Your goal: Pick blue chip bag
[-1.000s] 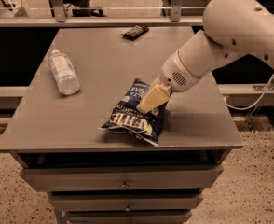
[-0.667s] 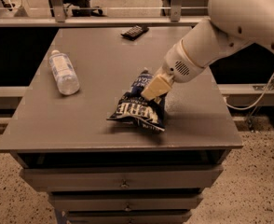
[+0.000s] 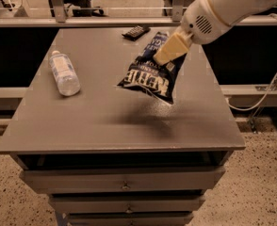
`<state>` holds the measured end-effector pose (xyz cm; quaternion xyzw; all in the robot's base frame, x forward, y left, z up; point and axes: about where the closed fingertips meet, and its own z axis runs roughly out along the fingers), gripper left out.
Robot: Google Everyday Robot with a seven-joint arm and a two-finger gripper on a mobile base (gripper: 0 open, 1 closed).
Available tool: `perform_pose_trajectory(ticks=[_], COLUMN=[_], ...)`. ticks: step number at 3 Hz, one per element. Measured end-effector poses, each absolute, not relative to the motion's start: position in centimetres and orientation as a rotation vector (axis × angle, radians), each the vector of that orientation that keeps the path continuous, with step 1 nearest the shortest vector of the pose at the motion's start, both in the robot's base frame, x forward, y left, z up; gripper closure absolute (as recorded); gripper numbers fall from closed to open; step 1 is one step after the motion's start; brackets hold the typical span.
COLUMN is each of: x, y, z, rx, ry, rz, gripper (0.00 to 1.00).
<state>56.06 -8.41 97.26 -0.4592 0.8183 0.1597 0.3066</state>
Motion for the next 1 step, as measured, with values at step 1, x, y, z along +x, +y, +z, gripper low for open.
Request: perform_pose_trajectory(ticks=[1], x=[56.27], y=[-8.55], z=[98.12], rx=[-1.204], ry=[2.154], rz=[0.415], gripper=[1.0])
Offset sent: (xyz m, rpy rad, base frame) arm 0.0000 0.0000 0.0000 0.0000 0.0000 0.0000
